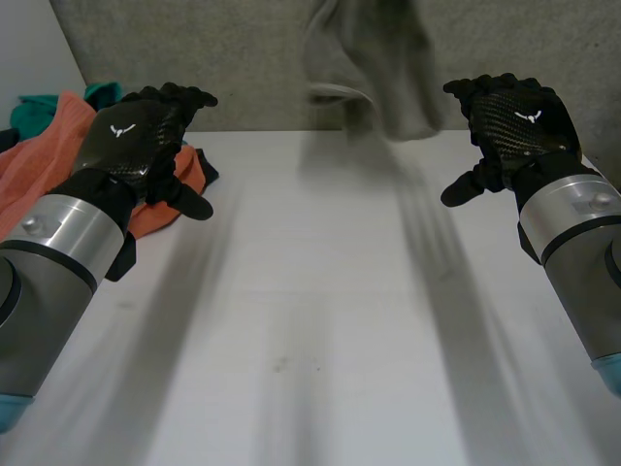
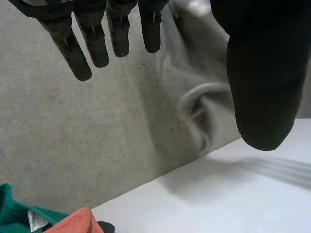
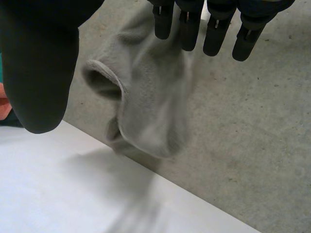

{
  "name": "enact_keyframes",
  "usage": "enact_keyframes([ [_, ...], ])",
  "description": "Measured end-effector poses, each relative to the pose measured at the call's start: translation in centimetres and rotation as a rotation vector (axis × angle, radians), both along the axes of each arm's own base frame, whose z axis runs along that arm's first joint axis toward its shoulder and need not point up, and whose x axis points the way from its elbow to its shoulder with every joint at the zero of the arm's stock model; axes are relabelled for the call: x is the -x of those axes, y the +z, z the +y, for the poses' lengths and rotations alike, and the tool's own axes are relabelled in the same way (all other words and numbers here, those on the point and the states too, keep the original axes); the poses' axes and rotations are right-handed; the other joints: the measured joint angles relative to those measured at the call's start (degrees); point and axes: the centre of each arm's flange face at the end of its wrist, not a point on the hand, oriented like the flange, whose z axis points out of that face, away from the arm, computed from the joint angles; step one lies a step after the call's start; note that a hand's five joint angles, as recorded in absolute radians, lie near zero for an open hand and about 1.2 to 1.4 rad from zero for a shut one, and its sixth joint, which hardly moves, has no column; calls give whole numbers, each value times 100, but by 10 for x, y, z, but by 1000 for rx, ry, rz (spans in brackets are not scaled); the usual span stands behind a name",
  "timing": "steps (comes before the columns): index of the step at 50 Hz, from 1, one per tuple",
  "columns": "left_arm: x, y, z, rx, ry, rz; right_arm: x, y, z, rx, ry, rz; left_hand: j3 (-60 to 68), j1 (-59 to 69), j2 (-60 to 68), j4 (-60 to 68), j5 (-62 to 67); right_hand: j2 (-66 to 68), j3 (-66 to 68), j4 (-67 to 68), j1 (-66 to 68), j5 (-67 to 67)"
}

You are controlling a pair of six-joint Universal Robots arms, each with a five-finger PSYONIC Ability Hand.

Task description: Fold the laundry.

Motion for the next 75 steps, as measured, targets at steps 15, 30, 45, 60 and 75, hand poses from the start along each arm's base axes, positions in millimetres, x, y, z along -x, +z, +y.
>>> enact_keyframes([
  [15,-1,9,0,2,2,2,1,6,1,19,-3,2,-305,-304,-333,-342,-233,-257,-260,-257,-63,-267],
  [30,-6,22,3,35,39,-16,-1,8,3,56,4,75,-305,-305,-333,-342,-232,-257,-260,-257,-63,-267],
  [45,-11,32,-9,118,168,-177,-1,7,3,65,4,113,-305,-304,-333,-342,-233,-257,-260,-257,-63,-267],
  [60,-45,-14,-133,144,376,-533,-2,0,0,45,5,127,-304,-304,-332,-336,-232,-257,-260,-257,-63,-267],
  [75,-104,-92,-231,177,541,-767,-4,-17,-5,4,8,159,2947,3262,3027,2959,2914,-257,-260,-257,-63,-267],
])
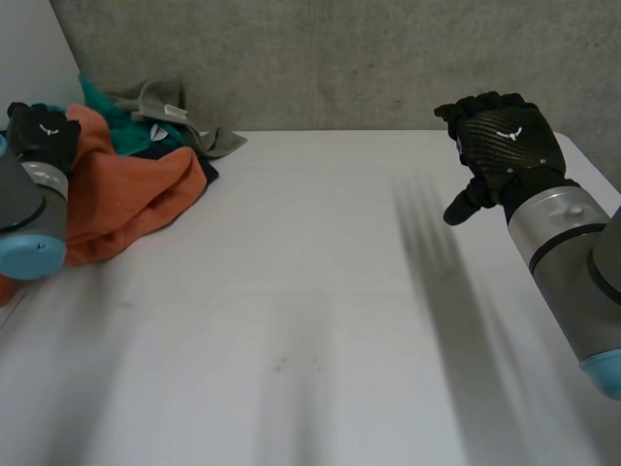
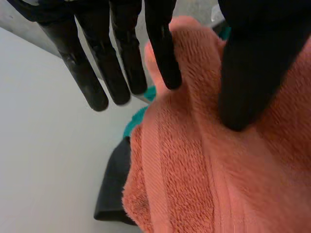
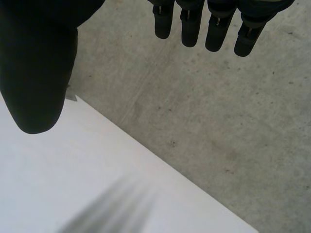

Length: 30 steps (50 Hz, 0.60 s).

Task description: Fold the laundry.

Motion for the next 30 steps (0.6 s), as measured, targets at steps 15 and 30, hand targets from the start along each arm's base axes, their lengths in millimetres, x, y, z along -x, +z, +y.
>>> enact_keyframes([
  [15,34,43,21,73,-124,126,2,2,-6,17,-14,20,2373,1702,2291,2388,2102,0,0,1,0,0],
  [30,175,89,184,-189,-717,621,14,20,-15,32,-59,72,2393,1702,2299,2394,2102,0,0,1,0,0],
])
